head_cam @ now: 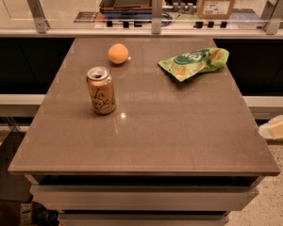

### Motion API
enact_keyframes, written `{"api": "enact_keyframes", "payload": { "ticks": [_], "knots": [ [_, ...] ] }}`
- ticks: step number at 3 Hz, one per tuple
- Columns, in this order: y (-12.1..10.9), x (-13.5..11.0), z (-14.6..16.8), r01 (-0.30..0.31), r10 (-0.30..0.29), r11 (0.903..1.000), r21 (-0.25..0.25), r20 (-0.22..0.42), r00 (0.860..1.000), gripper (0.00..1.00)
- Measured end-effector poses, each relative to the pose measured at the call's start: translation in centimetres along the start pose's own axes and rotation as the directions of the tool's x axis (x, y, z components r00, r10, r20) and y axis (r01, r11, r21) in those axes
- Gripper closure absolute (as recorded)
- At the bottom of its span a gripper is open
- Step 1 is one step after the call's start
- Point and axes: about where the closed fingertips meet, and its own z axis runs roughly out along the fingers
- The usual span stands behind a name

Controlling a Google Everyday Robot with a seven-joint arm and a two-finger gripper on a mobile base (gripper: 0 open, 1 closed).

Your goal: Pick orange can

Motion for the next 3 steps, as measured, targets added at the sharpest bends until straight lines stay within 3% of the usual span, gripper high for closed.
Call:
{"api": "enact_keyframes", "payload": {
  "ticks": [1, 2, 3],
  "knots": [
    [-0.1, -0.4, 1.3, -0.027, 0.029, 0.9995, -0.015, 0.165, 0.986, 0.0],
    [0.1, -3.0, 1.9, -0.069, 0.095, 0.9938, -0.088, 0.347, 0.933, 0.0],
    [0.5, -5.8, 1.9, -0.116, 0.16, 0.9838, -0.137, 0.371, 0.915, 0.0]
  ]
}}
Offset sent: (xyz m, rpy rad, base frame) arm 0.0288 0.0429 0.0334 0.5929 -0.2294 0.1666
